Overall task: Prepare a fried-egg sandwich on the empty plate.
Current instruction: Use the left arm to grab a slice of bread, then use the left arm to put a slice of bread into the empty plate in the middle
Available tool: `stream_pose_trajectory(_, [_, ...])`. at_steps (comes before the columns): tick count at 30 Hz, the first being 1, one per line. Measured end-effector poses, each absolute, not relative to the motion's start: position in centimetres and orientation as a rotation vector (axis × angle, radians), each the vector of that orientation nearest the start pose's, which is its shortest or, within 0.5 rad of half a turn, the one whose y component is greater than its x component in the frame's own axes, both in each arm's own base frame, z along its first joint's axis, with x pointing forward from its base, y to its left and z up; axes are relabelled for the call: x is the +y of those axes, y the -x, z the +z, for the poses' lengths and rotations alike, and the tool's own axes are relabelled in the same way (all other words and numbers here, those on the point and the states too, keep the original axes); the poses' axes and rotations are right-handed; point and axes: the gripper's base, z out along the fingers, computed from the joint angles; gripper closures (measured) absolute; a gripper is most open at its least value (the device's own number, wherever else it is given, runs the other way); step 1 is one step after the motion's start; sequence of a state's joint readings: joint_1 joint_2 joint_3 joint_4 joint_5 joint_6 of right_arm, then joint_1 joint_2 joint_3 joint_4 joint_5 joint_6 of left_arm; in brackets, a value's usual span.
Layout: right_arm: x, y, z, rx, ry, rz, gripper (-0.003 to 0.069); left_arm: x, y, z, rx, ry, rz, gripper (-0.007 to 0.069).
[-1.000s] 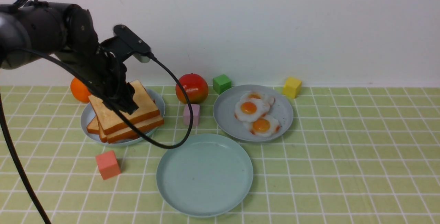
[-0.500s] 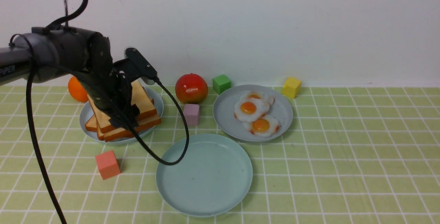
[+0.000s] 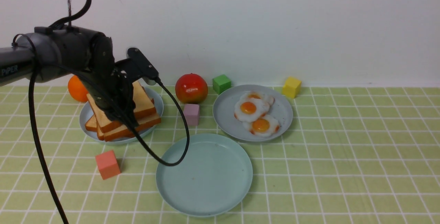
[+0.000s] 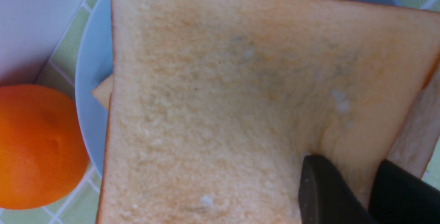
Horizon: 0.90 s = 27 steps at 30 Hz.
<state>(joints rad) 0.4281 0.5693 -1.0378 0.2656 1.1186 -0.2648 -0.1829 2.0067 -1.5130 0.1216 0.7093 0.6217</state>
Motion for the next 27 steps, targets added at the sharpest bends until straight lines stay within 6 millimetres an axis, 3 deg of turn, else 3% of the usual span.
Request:
stream_pose_trajectory(6, [4.4,-4.5,41.2,1.999,0.740,0.419,0.0628,-8.6,-41.2,23.1,2.427,-1.133,0.272,0.0523])
stream_pose_trajectory(8, [4.4,-4.5,41.2,2.001,0.741,0.420,0.0624,-10.6,-39.3,25.9,2.403,-1.062,0.230,0.0534])
stream_pose_trajectory(12, [4.4,-4.5,41.2,2.008,0.745,0.423,0.0622,-13.9,-35.9,27.3,2.363,-1.090,0.167,0.0542])
stream_pose_trajectory(14, [4.4,-4.4,41.1,2.019,0.751,0.423,0.0620,-17.0,-32.5,26.1,2.330,-1.196,0.108,0.0542])
stream_pose_trajectory(19, [4.4,-4.3,40.9,2.035,0.760,0.422,0.0614,-21.0,-28.7,23.2,2.275,-1.367,0.048,0.0544])
stream_pose_trajectory(27, [4.6,-3.9,40.7,2.067,0.784,0.467,0.0609,-23.2,-28.3,19.7,2.241,-1.485,0.061,0.0545])
